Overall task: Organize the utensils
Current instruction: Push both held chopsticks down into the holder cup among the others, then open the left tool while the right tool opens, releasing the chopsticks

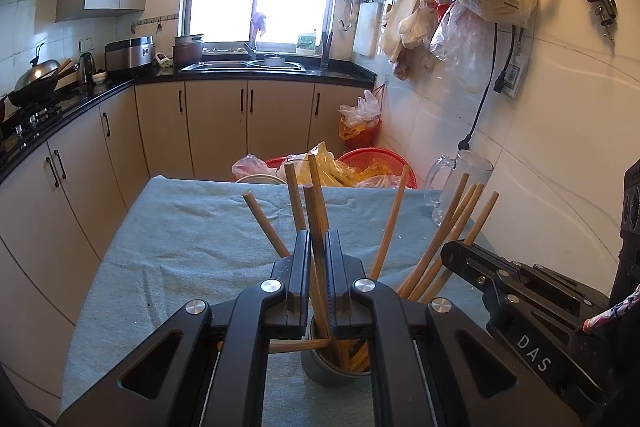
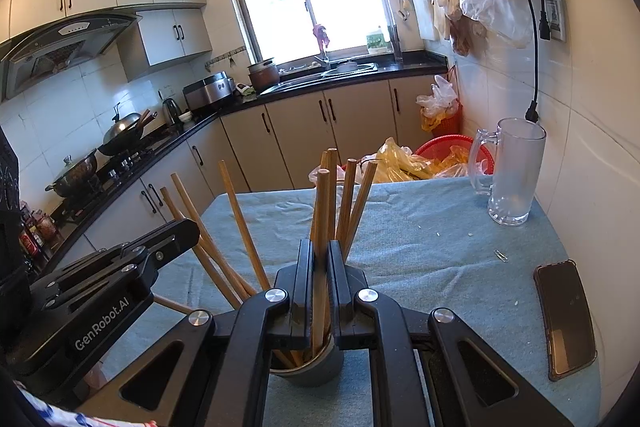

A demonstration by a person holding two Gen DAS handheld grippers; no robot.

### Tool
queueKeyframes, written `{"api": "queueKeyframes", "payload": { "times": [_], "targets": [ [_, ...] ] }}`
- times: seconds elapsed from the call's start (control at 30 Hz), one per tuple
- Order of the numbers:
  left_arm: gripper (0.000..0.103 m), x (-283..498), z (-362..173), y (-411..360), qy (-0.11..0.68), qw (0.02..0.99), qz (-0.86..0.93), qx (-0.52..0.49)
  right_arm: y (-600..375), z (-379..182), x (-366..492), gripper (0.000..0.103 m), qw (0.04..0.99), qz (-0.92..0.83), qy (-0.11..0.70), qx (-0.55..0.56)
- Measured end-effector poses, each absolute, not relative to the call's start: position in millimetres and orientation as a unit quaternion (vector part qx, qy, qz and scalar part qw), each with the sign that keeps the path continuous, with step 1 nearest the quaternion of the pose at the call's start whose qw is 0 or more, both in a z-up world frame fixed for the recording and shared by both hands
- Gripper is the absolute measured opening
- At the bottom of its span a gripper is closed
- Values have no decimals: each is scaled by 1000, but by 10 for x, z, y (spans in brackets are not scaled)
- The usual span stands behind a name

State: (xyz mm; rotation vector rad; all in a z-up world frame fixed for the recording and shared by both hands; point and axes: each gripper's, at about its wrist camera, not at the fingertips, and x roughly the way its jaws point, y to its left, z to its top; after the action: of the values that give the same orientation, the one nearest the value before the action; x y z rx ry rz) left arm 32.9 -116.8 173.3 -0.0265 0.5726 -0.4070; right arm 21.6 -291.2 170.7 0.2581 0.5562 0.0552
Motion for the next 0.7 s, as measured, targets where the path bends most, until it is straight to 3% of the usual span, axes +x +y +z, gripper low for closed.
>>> {"api": "queueKeyframes", "payload": {
  "times": [0.4, 0.6, 0.67, 0.7],
  "targets": [
    [6, 306, 1740, -1146, 278, 940, -200, -13, -2928, 1713, 249, 7, 954, 25, 273, 118],
    [7, 258, 1817, -1083, 273, 941, -197, -21, -2961, 1757, 232, 17, 955, 23, 268, 122],
    [14, 230, 1856, -1043, 270, 943, -195, -25, -2961, 1797, 198, 23, 956, 23, 264, 124],
    [27, 212, 1879, -1026, 268, 943, -194, -28, -2959, 1815, 188, 25, 957, 23, 262, 125]
  ]
}}
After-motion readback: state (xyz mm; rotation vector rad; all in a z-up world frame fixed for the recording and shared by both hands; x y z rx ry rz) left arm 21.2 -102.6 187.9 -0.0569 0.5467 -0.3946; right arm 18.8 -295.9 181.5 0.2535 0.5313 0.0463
